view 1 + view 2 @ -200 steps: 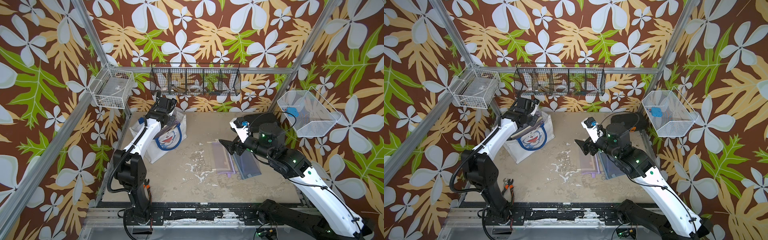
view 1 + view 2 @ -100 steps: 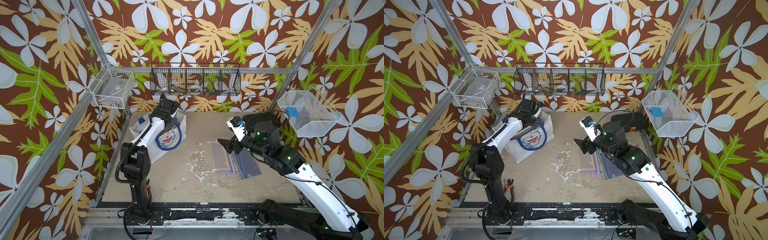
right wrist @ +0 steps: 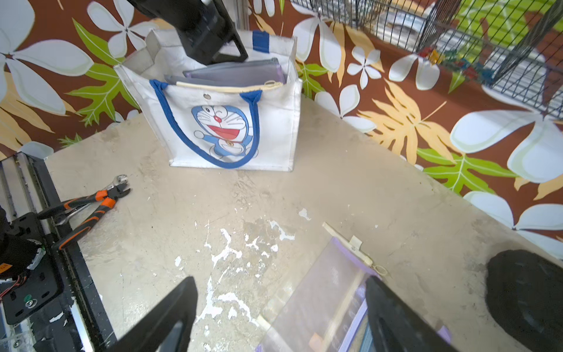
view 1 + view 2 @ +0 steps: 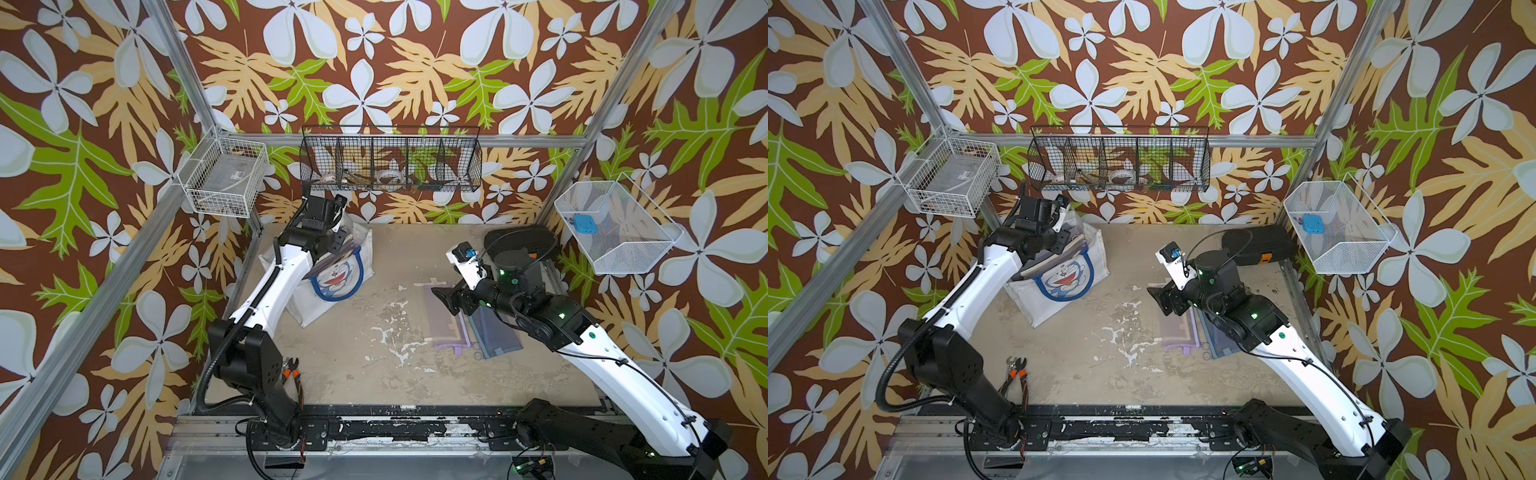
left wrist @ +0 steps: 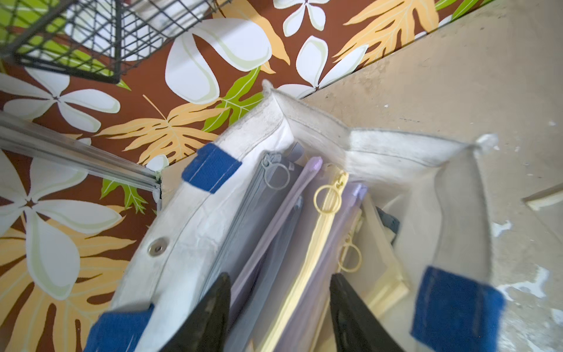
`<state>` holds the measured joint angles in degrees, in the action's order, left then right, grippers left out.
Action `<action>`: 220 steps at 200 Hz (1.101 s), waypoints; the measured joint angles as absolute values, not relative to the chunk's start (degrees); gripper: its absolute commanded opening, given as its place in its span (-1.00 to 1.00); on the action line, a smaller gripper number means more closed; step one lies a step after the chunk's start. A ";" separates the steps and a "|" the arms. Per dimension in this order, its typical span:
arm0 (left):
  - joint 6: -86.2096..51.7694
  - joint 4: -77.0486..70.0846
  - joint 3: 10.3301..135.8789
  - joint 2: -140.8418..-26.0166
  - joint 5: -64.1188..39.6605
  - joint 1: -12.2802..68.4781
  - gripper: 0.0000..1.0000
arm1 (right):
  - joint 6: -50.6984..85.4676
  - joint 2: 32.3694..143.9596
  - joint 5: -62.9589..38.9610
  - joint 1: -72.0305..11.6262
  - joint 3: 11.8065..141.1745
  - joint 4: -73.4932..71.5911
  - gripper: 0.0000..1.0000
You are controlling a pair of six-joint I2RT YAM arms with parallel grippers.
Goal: Put the pencil pouch into the canvas bag
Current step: Place the pencil case in the canvas bag, then pick up the pencil case from the pencil case.
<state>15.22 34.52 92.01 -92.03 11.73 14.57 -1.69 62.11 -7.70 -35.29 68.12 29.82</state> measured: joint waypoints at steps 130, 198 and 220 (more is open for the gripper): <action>-13.87 14.04 44.51 -46.72 -18.70 24.84 1.00 | 3.86 85.38 0.45 -31.94 57.30 25.67 0.74; -14.55 9.02 40.16 -44.91 -22.02 25.56 1.00 | 5.65 101.03 5.93 -31.24 60.82 21.10 0.74; -13.41 8.62 39.81 -46.11 -23.14 25.56 0.99 | 6.79 104.31 5.17 -31.20 61.73 18.94 0.67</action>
